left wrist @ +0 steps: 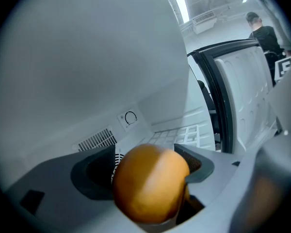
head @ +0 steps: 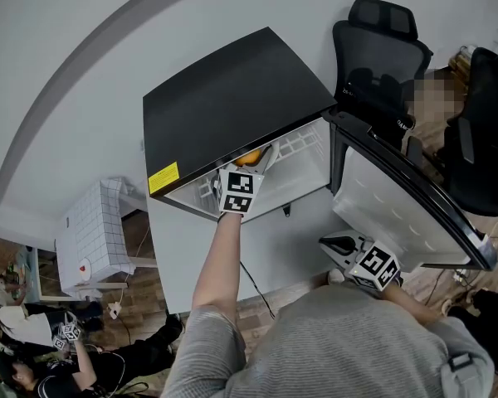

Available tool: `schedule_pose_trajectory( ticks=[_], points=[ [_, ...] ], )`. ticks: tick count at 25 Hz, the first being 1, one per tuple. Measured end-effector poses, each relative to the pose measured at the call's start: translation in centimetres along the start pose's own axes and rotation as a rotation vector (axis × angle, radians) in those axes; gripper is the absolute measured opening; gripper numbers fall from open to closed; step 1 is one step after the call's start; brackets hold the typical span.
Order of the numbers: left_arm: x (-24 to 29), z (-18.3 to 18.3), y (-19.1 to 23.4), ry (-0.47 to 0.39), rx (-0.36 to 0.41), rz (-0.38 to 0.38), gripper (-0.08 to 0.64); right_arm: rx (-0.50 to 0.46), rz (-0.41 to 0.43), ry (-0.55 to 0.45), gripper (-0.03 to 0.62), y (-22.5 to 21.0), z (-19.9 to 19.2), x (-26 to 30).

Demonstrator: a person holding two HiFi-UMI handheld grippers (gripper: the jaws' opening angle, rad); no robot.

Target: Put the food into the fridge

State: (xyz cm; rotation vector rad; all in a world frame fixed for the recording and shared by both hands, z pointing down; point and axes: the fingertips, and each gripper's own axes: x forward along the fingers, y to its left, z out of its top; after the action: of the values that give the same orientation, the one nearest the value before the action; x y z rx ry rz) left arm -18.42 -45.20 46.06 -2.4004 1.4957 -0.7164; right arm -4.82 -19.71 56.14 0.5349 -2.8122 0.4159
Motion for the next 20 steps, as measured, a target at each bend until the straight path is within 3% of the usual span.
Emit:
schedule_pose_trajectory(
  ticks=[5,15,20],
  points=[
    [0.2,-0.5,-0.2,0.021,-0.018,-0.013,0.401,-0.001,0.004,-0.004,0.012,0.0,0.1,-0.1],
    [-0.4,0.3,0.4,-0.023,-0.037,0.020,0.511,0.005,0.012,0.002,0.012,0.4,0.4,0.0],
    [-0.9,0.5,0.1,-0.034,-0.050,0.022,0.520,0.005,0.018,-0.002,0.012,0.7,0.8,0.1]
  ],
)
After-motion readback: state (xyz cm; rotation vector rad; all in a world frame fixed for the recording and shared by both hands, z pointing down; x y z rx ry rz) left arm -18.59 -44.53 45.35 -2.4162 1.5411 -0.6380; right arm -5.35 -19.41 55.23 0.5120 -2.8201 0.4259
